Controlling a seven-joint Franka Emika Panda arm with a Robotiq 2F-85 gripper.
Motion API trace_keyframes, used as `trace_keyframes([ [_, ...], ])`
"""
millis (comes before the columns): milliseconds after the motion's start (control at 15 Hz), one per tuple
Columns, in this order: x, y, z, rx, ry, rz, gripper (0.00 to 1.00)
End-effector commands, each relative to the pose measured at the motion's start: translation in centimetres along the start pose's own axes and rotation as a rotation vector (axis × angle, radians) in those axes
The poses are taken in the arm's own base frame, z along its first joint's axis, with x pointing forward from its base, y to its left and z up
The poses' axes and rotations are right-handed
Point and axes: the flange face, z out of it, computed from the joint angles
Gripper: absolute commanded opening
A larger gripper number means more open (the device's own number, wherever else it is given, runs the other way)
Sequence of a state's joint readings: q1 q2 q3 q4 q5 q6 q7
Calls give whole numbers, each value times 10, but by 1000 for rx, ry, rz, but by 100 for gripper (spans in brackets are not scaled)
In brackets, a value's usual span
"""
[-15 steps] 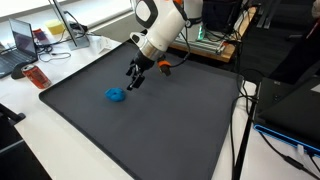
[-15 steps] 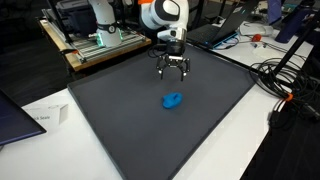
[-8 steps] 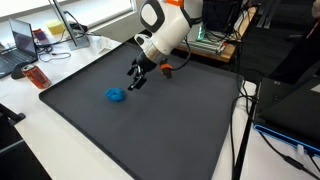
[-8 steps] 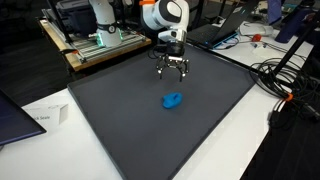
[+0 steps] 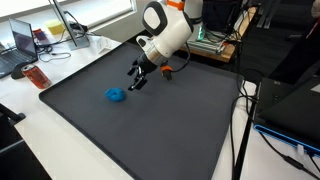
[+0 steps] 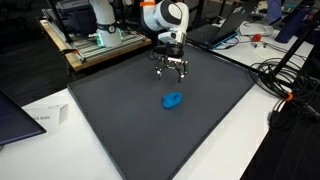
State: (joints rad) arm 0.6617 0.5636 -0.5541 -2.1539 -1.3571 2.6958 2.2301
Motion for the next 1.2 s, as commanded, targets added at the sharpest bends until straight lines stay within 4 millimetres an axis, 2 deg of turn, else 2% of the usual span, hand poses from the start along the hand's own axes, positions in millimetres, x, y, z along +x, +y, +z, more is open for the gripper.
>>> trace_keyframes([
  [0, 21, -1, -9, 9, -11, 4, 100],
  [200, 49, -1, -15, -3, -44, -7, 100],
  [1133, 137, -21, -6, -33, -347, -55, 100],
])
